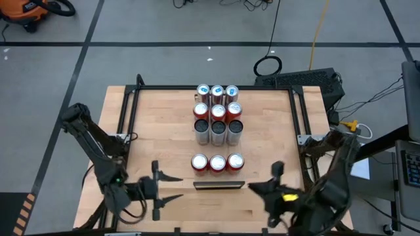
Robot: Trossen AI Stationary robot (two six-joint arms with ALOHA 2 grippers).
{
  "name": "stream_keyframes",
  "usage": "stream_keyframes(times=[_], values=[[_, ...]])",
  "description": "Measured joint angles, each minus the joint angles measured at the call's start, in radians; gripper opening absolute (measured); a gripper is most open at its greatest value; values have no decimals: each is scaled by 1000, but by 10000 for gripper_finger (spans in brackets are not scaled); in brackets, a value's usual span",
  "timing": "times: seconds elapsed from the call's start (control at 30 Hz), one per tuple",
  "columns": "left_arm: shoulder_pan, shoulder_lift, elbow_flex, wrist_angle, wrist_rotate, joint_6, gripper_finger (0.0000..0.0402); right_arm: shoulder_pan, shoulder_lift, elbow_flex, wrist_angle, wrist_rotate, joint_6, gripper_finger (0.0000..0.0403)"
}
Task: Place canned beverage on shelf
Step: Adjust the red black soda can on the shelf
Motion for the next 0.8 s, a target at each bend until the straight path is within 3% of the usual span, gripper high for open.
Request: stream_keyframes(times=[0.33,0.5,0.67,0.8], values=[[52,-131,2,-15,59,142,149,69,-107,0,-177,31,93,0],[117,-171,1,-50,145,186,102,82,-125,-32,-175,26,69,0],[170,-210,2,-57,230,251,59,83,-193,-117,-177,-2,109,0],[197,-220,2,-69,234,295,34,92,-288,-278,-147,25,207,0]])
